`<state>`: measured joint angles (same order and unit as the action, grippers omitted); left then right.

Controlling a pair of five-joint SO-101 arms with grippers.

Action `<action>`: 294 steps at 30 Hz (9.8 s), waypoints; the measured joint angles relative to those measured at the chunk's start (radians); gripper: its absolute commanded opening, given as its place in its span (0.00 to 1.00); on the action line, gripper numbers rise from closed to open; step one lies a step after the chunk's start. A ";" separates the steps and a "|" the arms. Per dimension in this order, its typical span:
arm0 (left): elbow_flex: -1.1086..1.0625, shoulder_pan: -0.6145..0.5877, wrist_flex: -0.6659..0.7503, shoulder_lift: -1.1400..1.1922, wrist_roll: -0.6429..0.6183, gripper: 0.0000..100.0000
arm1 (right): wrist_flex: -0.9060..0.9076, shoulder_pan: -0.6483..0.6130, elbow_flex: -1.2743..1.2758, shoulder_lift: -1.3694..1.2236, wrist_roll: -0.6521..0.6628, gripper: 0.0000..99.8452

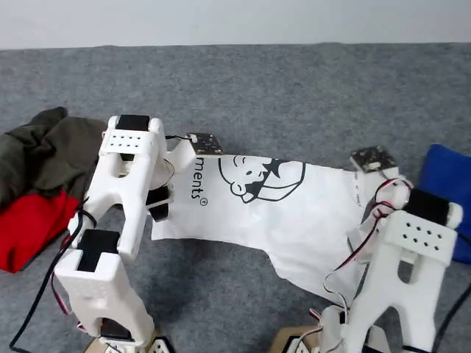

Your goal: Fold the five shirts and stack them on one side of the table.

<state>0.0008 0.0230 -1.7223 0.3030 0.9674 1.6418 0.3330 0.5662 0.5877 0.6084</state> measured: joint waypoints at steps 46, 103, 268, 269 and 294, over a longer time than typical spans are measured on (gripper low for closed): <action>0.178 0.023 -0.002 -0.098 -0.267 0.01 | -0.290 -0.064 -0.993 -1.106 0.015 0.01; 0.729 0.948 0.043 0.644 -0.528 0.21 | 0.115 -0.021 -0.845 0.282 -0.222 0.01; 0.709 0.057 -0.006 0.235 -0.760 0.19 | 0.115 0.262 -0.649 0.279 -0.086 0.01; 0.660 0.041 -0.006 0.209 -0.760 0.20 | 0.115 0.262 -0.649 0.279 -0.086 0.01; 0.595 -0.137 0.041 0.506 -0.760 0.26 | 0.115 0.262 -0.572 0.282 -0.086 0.01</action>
<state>0.5961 -0.1135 -1.6809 0.8094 0.2079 1.7568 0.5953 -0.0061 0.8700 0.5224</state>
